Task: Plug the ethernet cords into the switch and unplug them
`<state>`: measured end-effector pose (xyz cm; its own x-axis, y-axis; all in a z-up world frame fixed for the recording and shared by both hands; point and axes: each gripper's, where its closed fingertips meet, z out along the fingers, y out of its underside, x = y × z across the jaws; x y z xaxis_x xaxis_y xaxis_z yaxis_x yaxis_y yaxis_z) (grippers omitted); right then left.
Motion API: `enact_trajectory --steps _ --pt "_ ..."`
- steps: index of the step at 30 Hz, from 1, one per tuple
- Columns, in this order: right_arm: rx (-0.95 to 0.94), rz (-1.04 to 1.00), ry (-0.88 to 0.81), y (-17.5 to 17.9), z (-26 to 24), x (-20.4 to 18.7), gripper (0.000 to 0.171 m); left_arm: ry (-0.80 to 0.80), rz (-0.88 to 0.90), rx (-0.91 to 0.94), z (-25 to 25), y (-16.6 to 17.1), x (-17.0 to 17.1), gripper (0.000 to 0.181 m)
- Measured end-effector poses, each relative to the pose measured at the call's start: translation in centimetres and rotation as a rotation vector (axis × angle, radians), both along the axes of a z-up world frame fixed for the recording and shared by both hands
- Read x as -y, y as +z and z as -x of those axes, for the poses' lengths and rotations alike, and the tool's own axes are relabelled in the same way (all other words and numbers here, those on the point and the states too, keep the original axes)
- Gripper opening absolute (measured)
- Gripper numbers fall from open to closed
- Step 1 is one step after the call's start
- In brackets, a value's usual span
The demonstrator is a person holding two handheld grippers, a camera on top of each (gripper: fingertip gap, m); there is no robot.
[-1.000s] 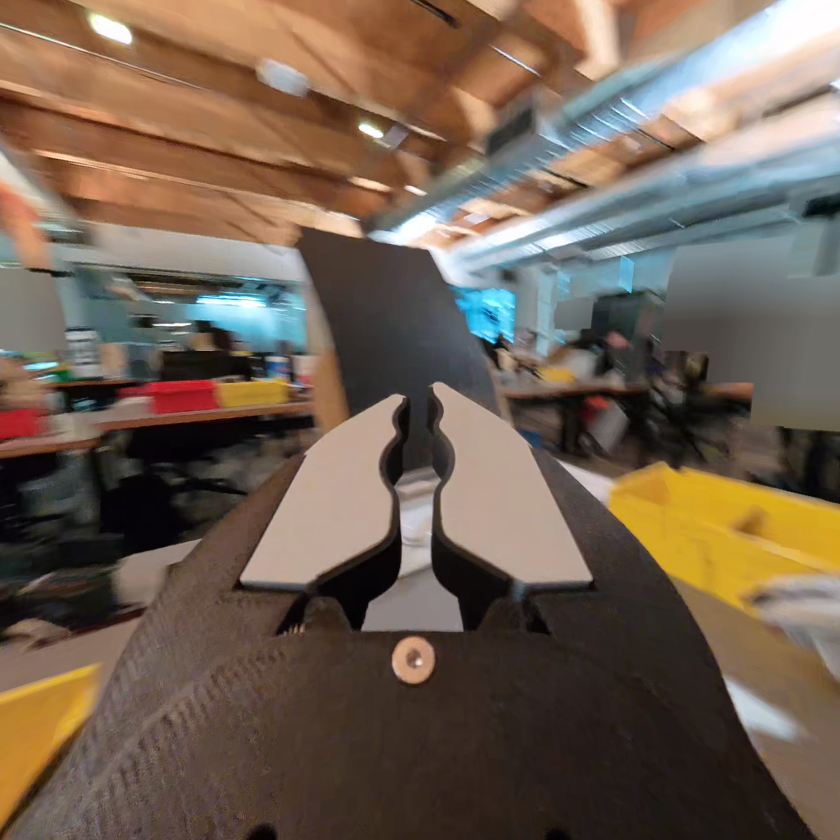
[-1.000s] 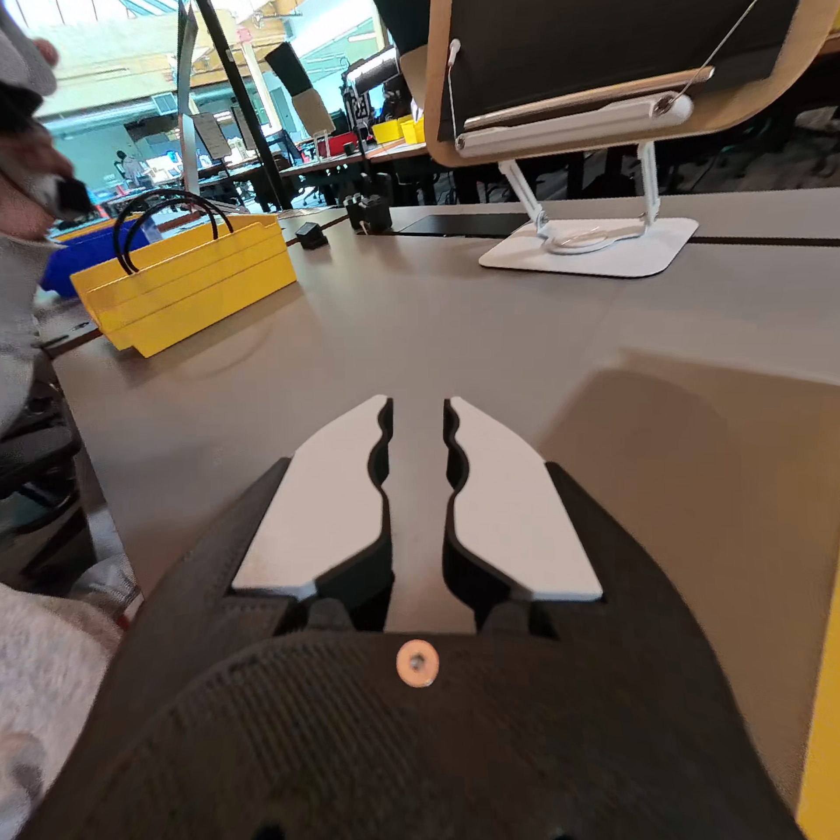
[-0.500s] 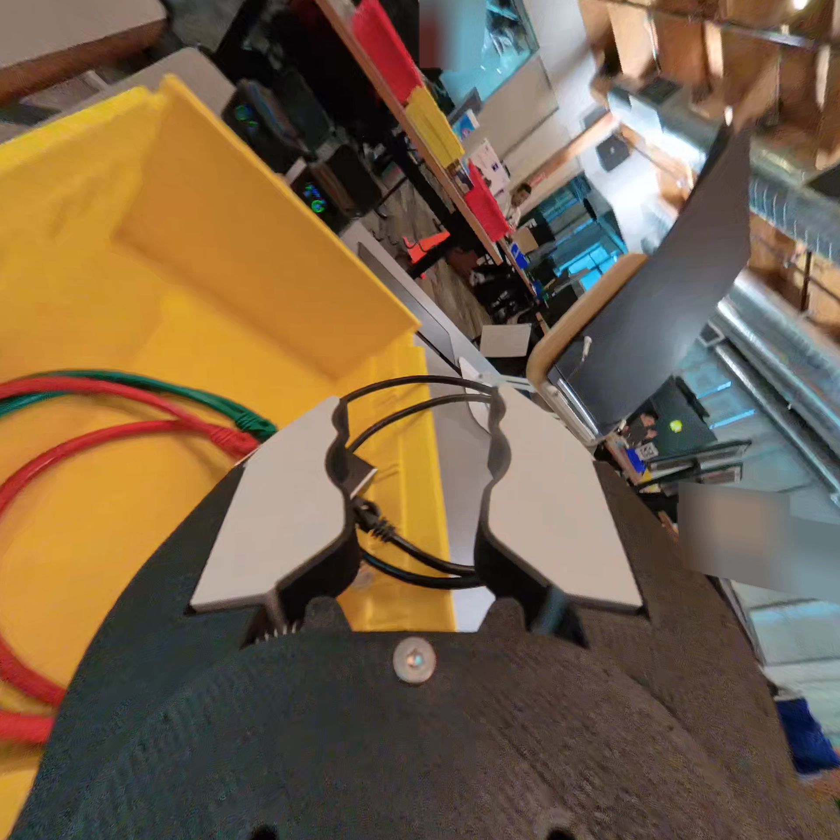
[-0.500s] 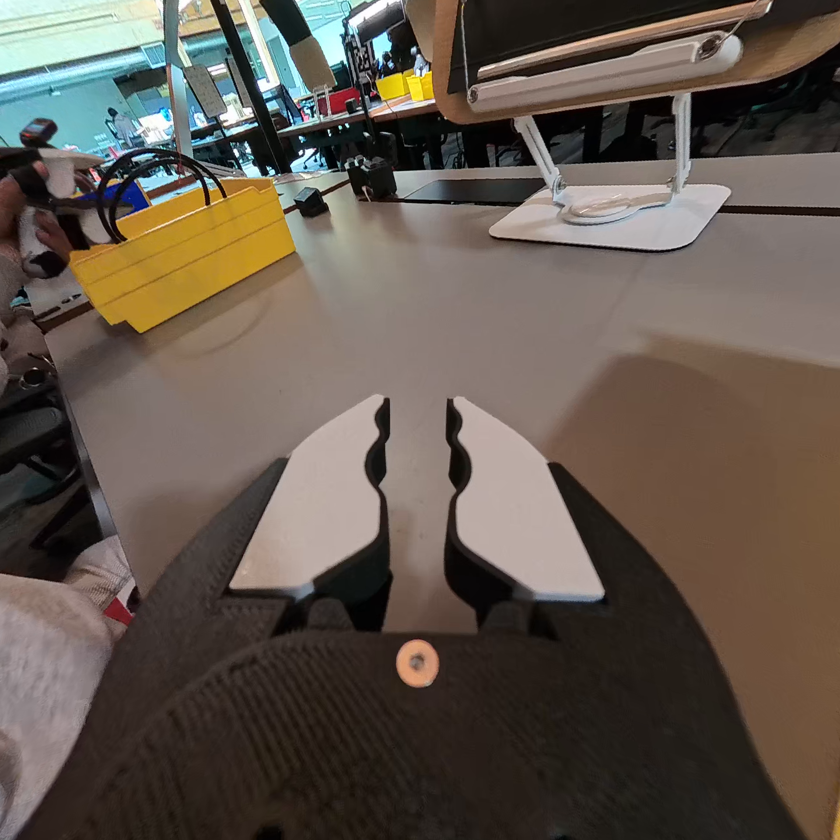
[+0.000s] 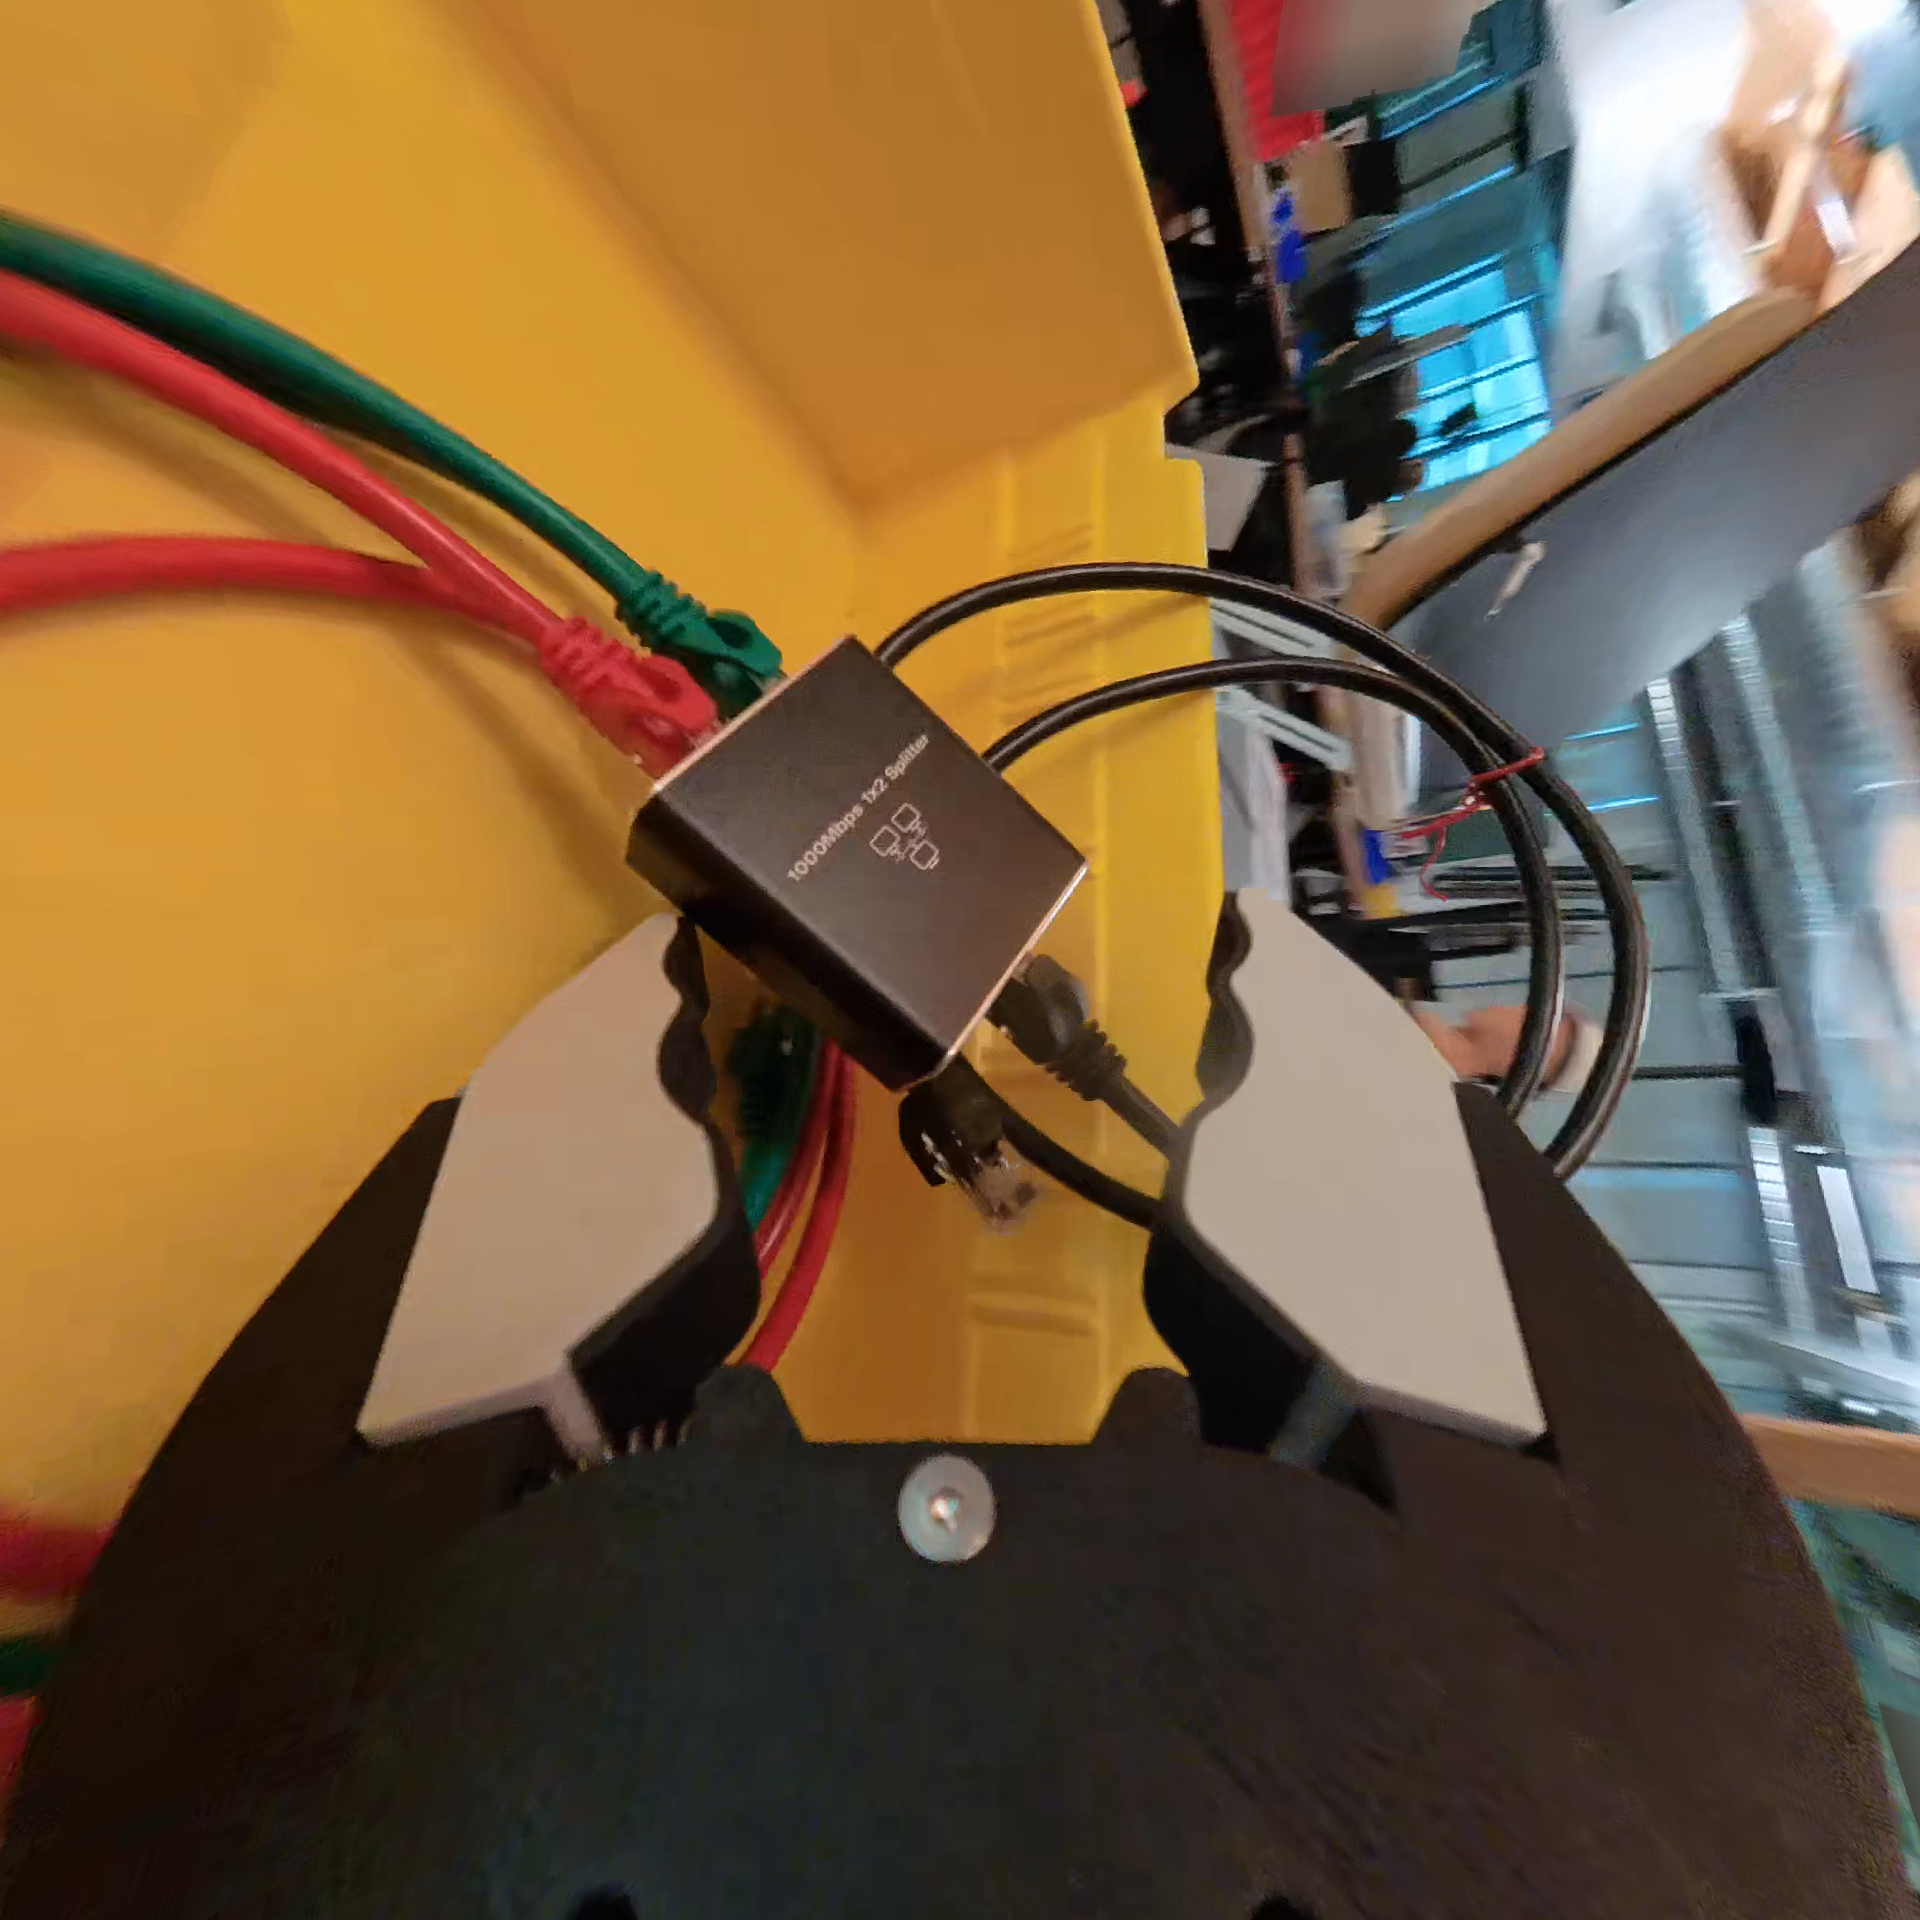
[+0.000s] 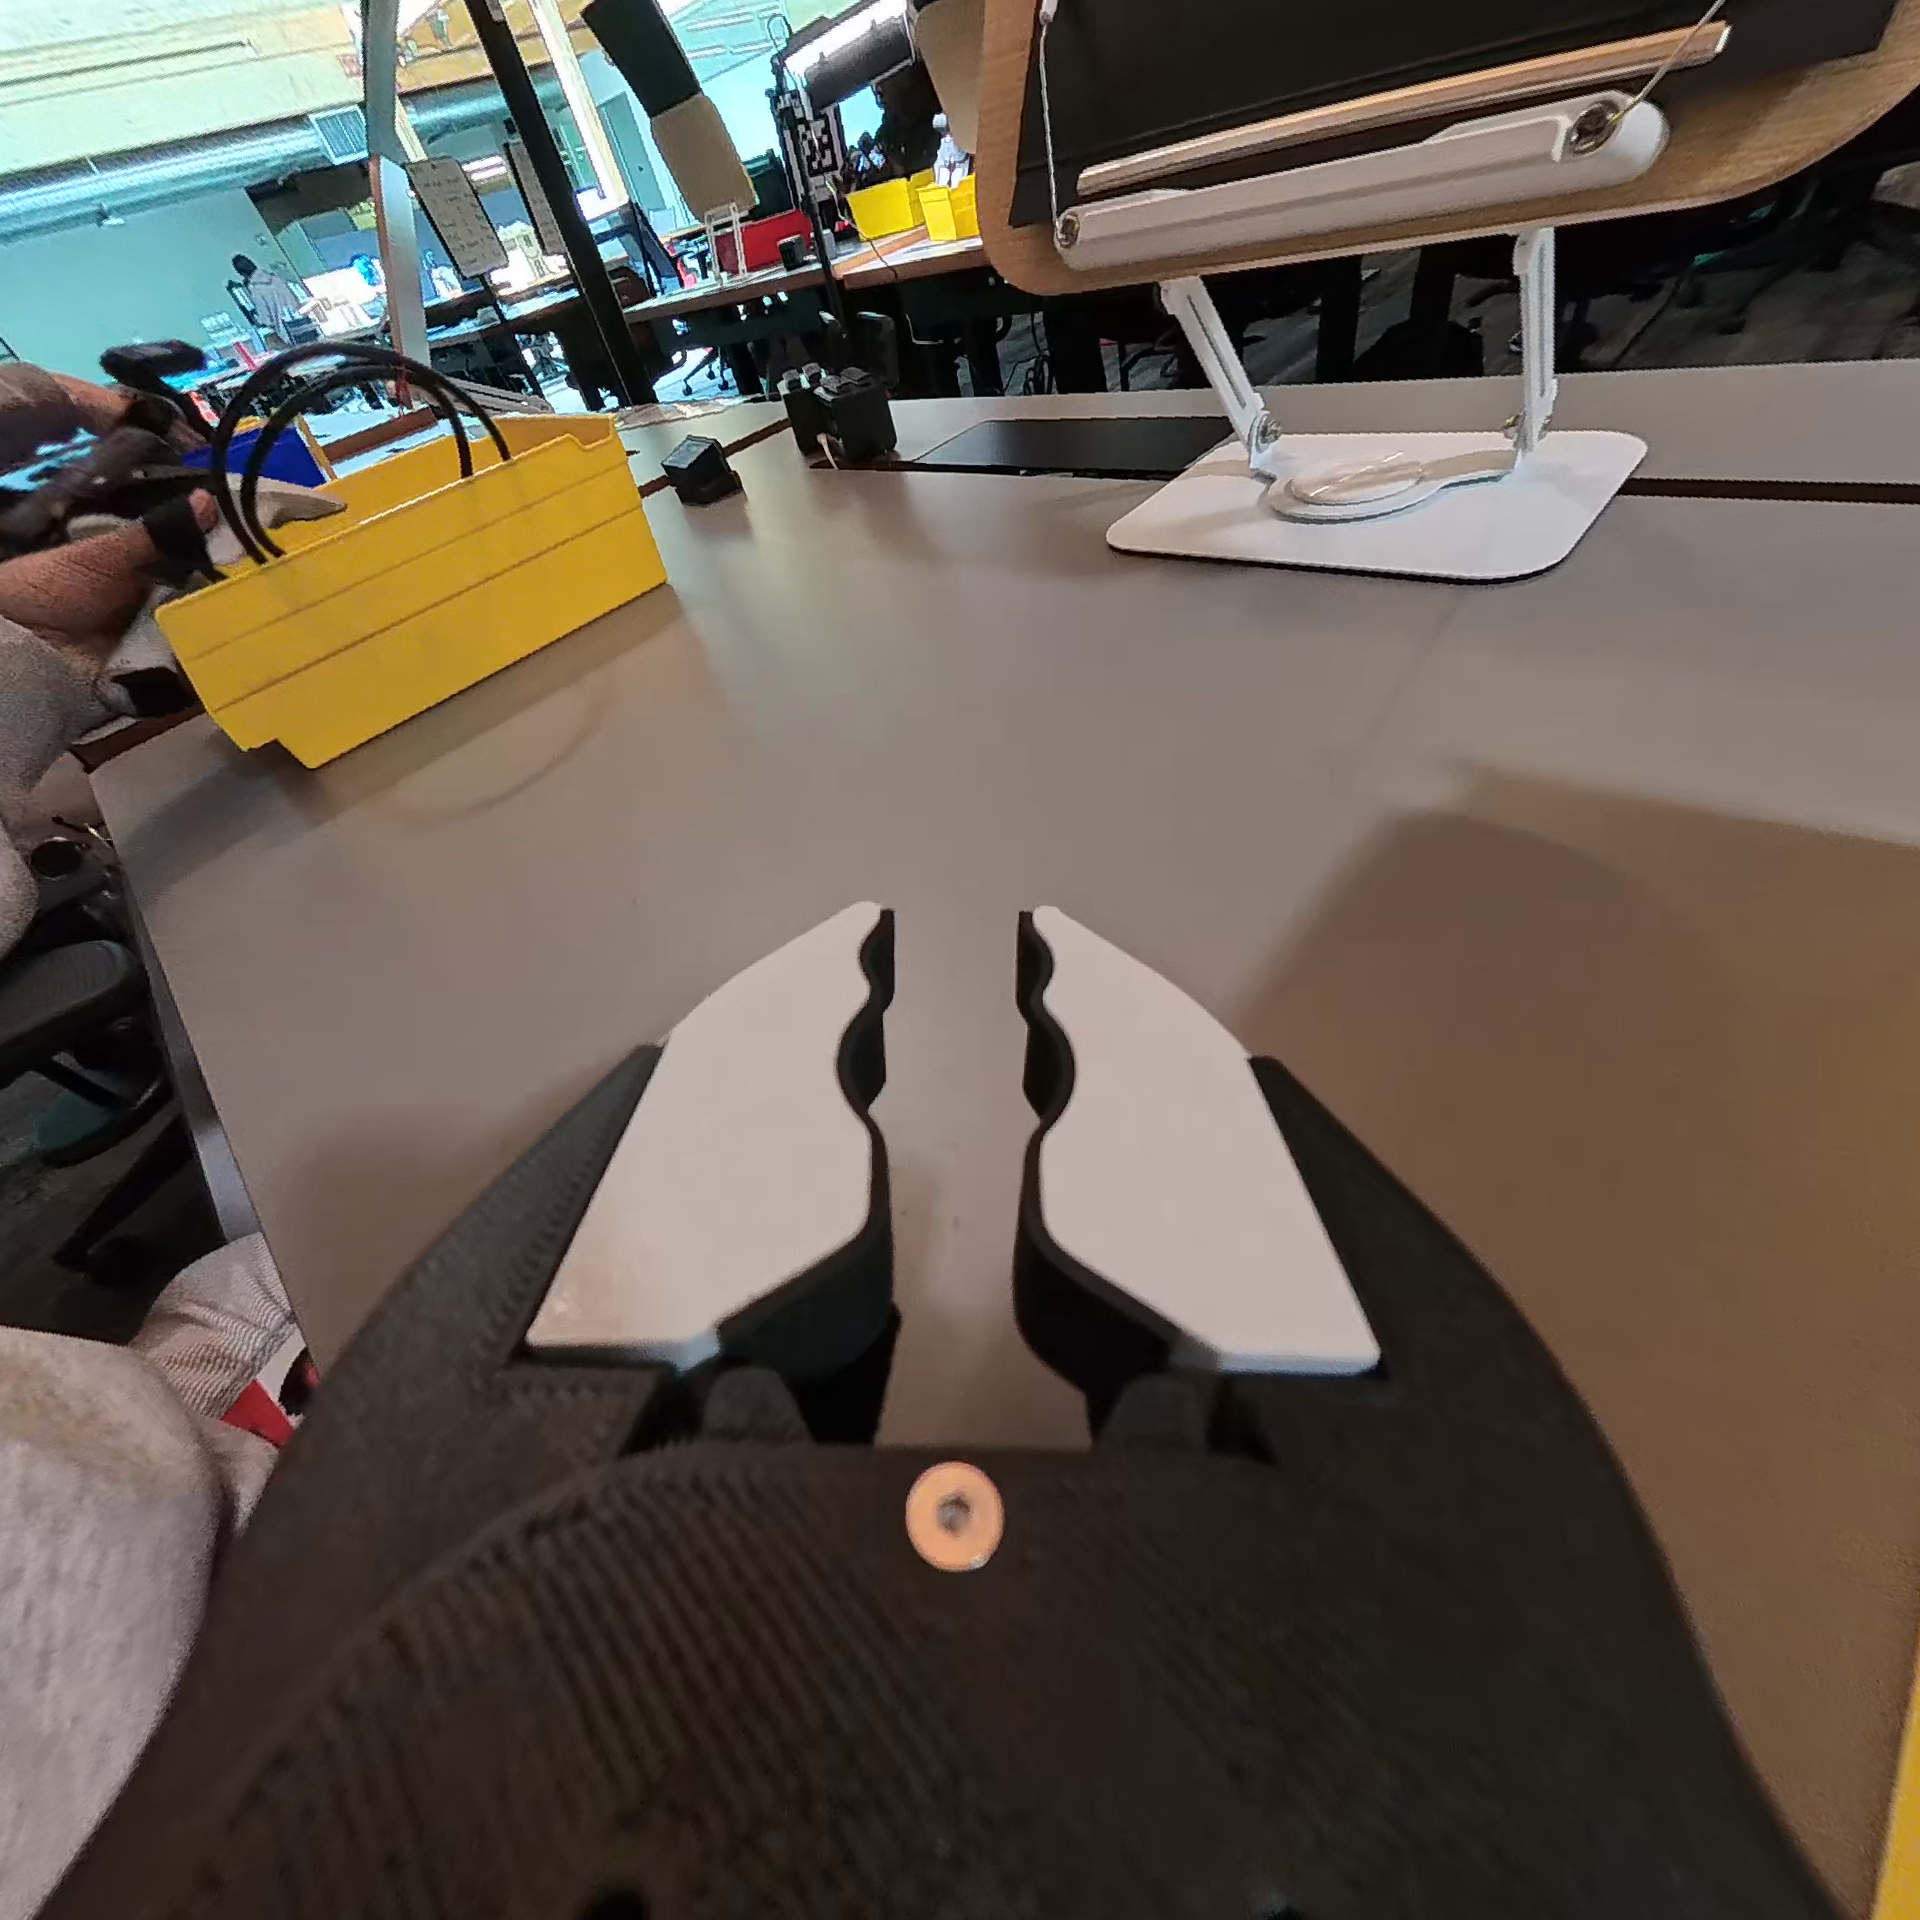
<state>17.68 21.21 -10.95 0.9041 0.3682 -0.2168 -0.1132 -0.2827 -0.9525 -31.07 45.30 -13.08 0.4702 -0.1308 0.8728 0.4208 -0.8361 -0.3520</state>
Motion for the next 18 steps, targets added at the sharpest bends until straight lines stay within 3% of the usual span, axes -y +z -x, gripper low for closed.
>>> enact_trajectory --steps 2,4,9,15,18 --pt "0.007 0.001 -0.001 0.0 0.0 0.0 0.022 -0.002 0.008 0.043 -0.2 0.1 -0.1 0.088" --pt "0.013 0.001 -0.004 -0.1 0.0 0.0 0.022 0.014 -0.012 0.023 0.1 0.3 -0.3 0.064" --pt "0.021 0.01 -0.008 -0.3 -0.1 -0.1 0.022 0.05 -0.13 0.093 0.3 2.6 -0.9 0.048" --pt "0.022 0.014 -0.011 -0.4 -0.1 -0.2 0.022 0.114 -0.36 0.235 0.1 9.2 -1.1 0.038" --pt "0.024 0.018 -0.009 -0.5 -0.1 -0.2 0.022 0.097 -0.476 0.21 -1.4 12.8 -0.2 0.036"
